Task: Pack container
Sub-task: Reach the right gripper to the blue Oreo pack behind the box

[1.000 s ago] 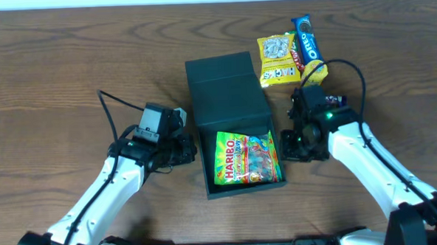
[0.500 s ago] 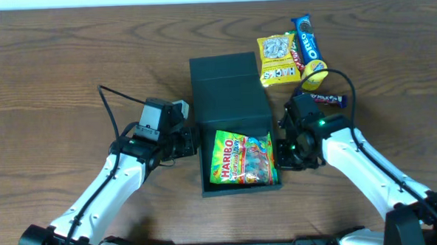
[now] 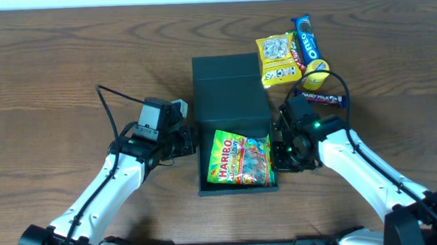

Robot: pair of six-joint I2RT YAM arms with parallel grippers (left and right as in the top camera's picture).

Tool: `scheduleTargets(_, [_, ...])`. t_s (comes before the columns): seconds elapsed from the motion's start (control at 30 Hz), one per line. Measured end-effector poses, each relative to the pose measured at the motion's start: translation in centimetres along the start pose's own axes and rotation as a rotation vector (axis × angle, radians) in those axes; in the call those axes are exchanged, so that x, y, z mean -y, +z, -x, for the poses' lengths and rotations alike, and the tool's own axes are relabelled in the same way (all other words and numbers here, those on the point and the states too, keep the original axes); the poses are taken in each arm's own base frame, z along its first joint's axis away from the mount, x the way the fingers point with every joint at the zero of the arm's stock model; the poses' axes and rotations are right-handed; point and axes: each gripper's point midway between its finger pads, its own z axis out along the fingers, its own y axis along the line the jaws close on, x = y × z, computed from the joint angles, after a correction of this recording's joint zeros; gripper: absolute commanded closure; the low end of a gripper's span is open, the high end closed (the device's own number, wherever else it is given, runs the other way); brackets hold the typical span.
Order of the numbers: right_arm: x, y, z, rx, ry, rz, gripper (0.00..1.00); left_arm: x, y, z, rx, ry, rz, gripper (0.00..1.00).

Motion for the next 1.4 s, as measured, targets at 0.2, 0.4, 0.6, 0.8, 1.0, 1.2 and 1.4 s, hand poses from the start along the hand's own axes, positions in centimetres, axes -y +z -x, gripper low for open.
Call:
scheduleTargets(0.2, [0.3,-3.8,1.5,0.029,0.012,-0.087,0.99,-1.1,-1.0,-1.1,-0.062,-0.025,0.062,0.94])
scheduleTargets(0.4, [-1.7,-13.4,9.7,0.421,-0.06,-0.088,0.99,-1.7,-4.1,1.7,0.05,-0.004,0.115,0.94])
scheduleTargets(0.6, [1.4,-20.1,17.0,0.753,-0.048,-0.119,0.99,-1.1,-5.7,2.7,0.119,0.022,0.108,0.95])
scheduleTargets(0.8, [7.4,-20.1,23.2,0.861,0.038,-0.165,0.99,-0.9,-5.7,2.5,0.111,0.022,0.099,0.95])
scheduleTargets(1.0, [10.0,-13.5,27.2,0.732,0.063,-0.142,0.99,-0.8,-5.7,2.2,0.097,0.019,0.087,0.94])
scheduleTargets(1.2, [10.1,-12.2,31.1,0.698,0.063,-0.125,0.99,-1.0,-5.6,1.5,0.068,0.006,0.094,0.94])
scheduleTargets(1.4, [10.0,-12.2,31.2,0.644,0.072,-0.127,0.99,-1.1,-5.6,1.3,0.06,0.006,0.097,0.94])
